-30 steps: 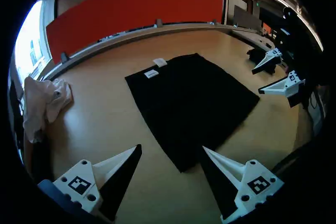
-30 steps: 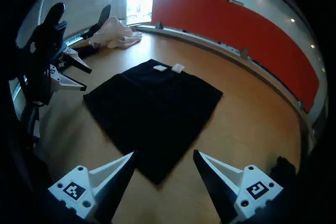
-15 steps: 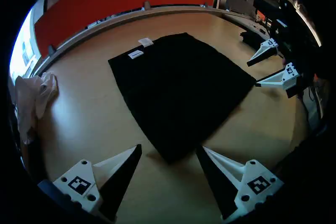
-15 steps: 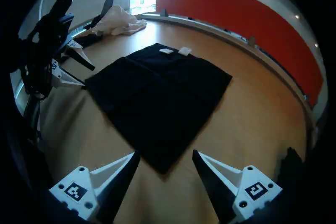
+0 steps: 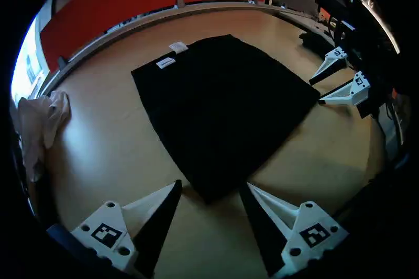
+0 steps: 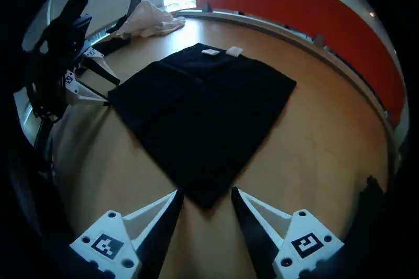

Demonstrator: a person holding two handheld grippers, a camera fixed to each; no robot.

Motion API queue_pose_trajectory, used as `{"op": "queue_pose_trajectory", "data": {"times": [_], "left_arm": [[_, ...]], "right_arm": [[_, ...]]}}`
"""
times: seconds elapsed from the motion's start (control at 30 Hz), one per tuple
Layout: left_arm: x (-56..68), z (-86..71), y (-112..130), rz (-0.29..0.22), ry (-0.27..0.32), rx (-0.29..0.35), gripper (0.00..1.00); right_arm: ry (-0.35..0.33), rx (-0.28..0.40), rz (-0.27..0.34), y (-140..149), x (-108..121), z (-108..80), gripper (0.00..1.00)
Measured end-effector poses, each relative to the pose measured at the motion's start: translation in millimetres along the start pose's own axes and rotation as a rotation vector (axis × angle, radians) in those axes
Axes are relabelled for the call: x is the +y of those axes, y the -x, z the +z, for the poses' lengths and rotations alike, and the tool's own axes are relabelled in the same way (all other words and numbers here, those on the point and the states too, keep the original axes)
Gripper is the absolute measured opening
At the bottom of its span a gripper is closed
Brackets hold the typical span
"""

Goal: Fold towel

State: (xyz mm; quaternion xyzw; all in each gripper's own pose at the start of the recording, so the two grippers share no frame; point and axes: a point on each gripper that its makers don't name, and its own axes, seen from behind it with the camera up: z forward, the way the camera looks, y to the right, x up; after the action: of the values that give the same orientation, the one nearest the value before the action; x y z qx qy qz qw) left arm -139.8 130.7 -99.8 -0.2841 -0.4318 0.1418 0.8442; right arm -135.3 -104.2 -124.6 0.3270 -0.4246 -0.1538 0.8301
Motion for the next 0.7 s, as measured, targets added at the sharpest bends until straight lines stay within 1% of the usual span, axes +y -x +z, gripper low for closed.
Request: {"op": "queue_pose_trajectory", "data": {"times": [0.1, 0.33, 0.4, 0.47, 0.53, 0.7], "left_arm": [[-0.3, 0.2, 0.1, 0.001, -0.003, 0.0, 0.77], [1.9, -0.2, 0.3, 0.002, -0.004, 0.002, 0.7], [2.7, -0.3, 0.5, 0.003, -0.003, 0.0, 0.64], [3.9, -0.3, 0.5, 0.006, -0.001, -0.003, 0.52], [5.0, 0.0, 0.2, 0.007, -0.001, -0.004, 0.43], [5.3, 1.0, -0.9, -0.001, -0.01, -0.006, 0.22]], "right_arm": [[0.004, 0.002, -0.012, -0.9, 0.6, 0.3, 0.61], [-0.01, 0.004, -0.031, -2.6, -2.8, 2.3, 0.44], [-0.013, 0.004, -0.035, -3.0, -4.1, 2.9, 0.38], [-0.016, 0.004, -0.037, -3.1, -5.7, 3.0, 0.32], [-0.017, 0.005, -0.038, -2.9, -6.7, 2.9, 0.26], [-0.015, 0.007, -0.036, -2.9, -7.9, 1.7, 0.18]]}}
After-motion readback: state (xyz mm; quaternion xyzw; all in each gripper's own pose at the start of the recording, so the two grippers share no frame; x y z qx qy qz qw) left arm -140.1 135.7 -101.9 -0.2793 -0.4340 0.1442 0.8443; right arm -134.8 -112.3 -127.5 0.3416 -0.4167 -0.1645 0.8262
